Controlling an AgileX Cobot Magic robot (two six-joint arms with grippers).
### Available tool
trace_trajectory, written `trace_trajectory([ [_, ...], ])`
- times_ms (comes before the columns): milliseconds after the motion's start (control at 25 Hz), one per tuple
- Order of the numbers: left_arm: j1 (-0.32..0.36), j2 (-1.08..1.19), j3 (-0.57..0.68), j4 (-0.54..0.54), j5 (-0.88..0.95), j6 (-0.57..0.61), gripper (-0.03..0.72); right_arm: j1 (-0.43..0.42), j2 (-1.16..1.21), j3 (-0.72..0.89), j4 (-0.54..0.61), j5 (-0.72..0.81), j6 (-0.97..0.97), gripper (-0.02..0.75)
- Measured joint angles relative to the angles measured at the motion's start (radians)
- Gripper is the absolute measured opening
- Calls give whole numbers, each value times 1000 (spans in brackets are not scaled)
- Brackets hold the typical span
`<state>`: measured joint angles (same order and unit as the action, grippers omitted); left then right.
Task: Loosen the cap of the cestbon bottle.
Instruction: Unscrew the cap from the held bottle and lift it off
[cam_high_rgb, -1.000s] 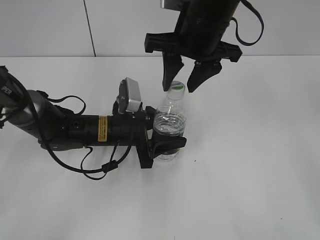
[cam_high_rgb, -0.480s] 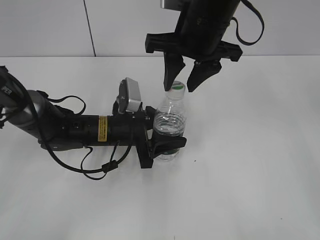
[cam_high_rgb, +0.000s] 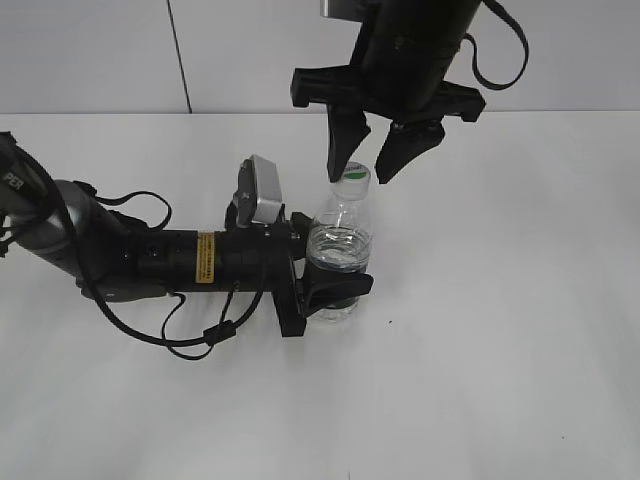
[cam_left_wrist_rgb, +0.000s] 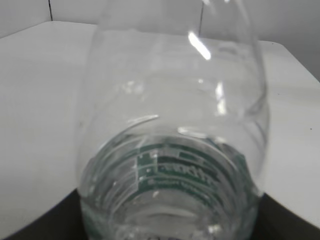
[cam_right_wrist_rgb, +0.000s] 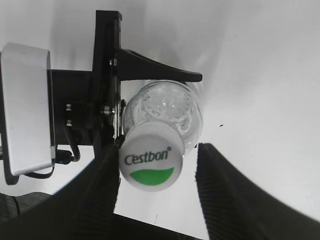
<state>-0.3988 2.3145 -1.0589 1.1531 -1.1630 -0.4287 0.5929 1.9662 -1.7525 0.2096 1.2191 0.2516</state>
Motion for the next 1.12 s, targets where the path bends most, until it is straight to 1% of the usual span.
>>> trace_trajectory([
  [280,0,0,0,0,0,0,405,0,0,0,26,0,-9,379],
  [640,0,0,0,1,0,0,405,0,16,-1,26,1,-15,378],
  [720,0,0,0,1,0,0,405,0,16,-9,26,1,-16,366],
  [840,0,0,0,1,0,0,405,0,16,-12,21,1,-16,302],
  [880,0,0,0,1,0,0,405,0,16,-12,18,1,-16,294],
  [1120,0,0,0,0,0,0,405,0,16,-12,16,1,-22,294],
])
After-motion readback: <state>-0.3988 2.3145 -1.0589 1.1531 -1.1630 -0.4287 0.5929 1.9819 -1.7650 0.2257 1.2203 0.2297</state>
